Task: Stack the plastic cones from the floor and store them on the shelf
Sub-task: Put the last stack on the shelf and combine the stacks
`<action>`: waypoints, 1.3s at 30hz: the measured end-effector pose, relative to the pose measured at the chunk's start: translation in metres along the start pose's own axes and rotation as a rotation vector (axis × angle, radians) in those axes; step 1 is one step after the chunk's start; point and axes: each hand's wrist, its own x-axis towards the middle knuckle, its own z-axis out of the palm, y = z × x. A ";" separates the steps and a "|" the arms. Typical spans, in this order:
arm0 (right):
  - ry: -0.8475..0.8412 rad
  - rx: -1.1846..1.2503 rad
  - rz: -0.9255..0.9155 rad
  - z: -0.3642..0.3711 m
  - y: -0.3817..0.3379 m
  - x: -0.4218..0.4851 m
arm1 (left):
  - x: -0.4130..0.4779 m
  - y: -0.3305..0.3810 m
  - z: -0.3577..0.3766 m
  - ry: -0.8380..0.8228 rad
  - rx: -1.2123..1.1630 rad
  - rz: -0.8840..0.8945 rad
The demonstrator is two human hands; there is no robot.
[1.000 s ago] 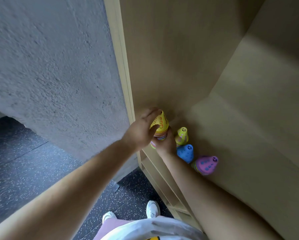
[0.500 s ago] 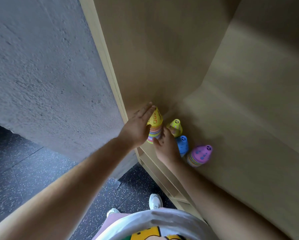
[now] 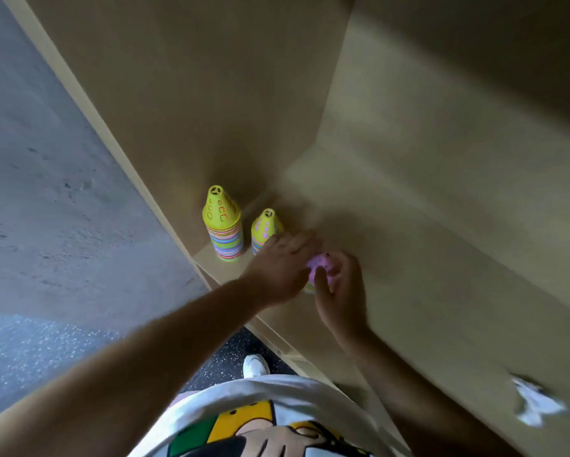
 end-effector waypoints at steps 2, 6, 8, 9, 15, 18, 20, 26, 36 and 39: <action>0.017 -0.027 0.052 -0.004 0.023 -0.006 | 0.012 0.006 0.011 -0.111 -0.015 -0.020; 0.034 -0.066 0.144 -0.007 0.047 -0.007 | 0.019 0.009 0.022 -0.234 -0.024 0.019; -0.012 -0.094 0.218 -0.005 0.056 -0.003 | 0.018 0.006 0.022 -0.251 0.043 0.073; -0.054 -0.124 0.259 -0.004 0.061 -0.002 | 0.018 0.004 0.021 -0.240 0.083 0.086; -0.399 -0.115 0.497 0.022 0.093 0.007 | 0.004 -0.006 0.016 -0.119 0.098 0.090; -0.427 0.068 0.537 0.043 0.124 0.006 | -0.003 -0.014 0.015 -0.128 0.091 0.069; -0.383 0.152 0.548 0.051 0.128 0.006 | -0.006 -0.014 0.016 -0.146 0.047 0.045; -0.269 0.291 0.561 0.042 0.105 0.010 | -0.004 -0.007 0.018 -0.119 -0.024 0.000; -0.123 0.315 0.322 -0.038 -0.019 0.057 | 0.038 0.009 -0.086 0.212 -0.387 0.099; -0.165 0.386 0.246 -0.042 -0.068 0.079 | 0.050 0.005 -0.136 0.333 -0.350 0.132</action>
